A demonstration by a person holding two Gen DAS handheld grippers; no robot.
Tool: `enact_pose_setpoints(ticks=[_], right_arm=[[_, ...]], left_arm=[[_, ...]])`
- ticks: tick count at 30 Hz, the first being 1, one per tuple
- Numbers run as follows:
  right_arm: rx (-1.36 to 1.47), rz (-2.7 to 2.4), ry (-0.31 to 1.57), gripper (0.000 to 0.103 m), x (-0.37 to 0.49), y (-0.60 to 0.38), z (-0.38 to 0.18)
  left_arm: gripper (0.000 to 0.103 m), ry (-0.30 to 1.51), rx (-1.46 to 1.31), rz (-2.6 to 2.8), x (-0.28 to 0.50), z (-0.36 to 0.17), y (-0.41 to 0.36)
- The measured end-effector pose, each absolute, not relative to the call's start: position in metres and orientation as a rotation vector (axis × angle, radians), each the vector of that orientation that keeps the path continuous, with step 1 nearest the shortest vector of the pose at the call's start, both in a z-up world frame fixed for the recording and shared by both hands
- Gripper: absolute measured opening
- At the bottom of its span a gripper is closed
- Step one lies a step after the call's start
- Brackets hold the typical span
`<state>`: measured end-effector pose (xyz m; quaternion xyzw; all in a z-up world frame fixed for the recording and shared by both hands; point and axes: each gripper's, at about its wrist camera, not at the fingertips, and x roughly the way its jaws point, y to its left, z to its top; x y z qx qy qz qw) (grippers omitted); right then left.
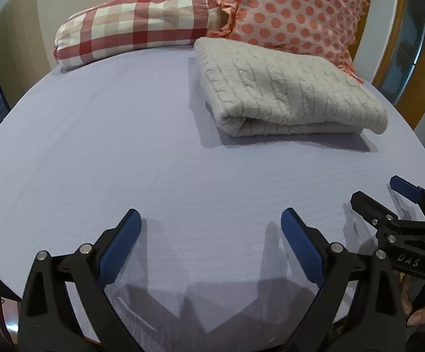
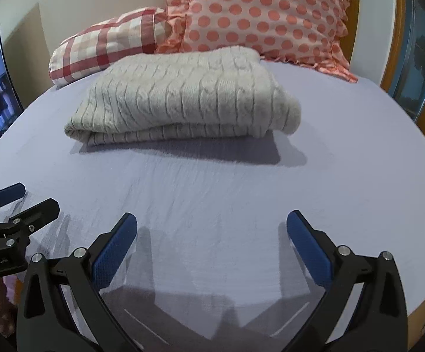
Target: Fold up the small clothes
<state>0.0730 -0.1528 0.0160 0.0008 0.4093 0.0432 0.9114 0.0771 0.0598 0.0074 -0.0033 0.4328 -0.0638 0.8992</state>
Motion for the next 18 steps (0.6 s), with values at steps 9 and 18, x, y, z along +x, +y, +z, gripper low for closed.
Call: enact_pose_setpoints(ticks=[9, 18], right_arm=[[-0.023, 0.073, 0.854, 0.102, 0.070, -0.151, 0.013], [-0.029, 0.079, 0.854, 0.102, 0.069, -0.151, 0.013]], left_arm=[[0.101, 0.887, 0.067, -0.110, 0.077, 0.003, 0.049], [0.101, 0.883, 0.068, -0.129, 0.079, 0.002, 0.050]])
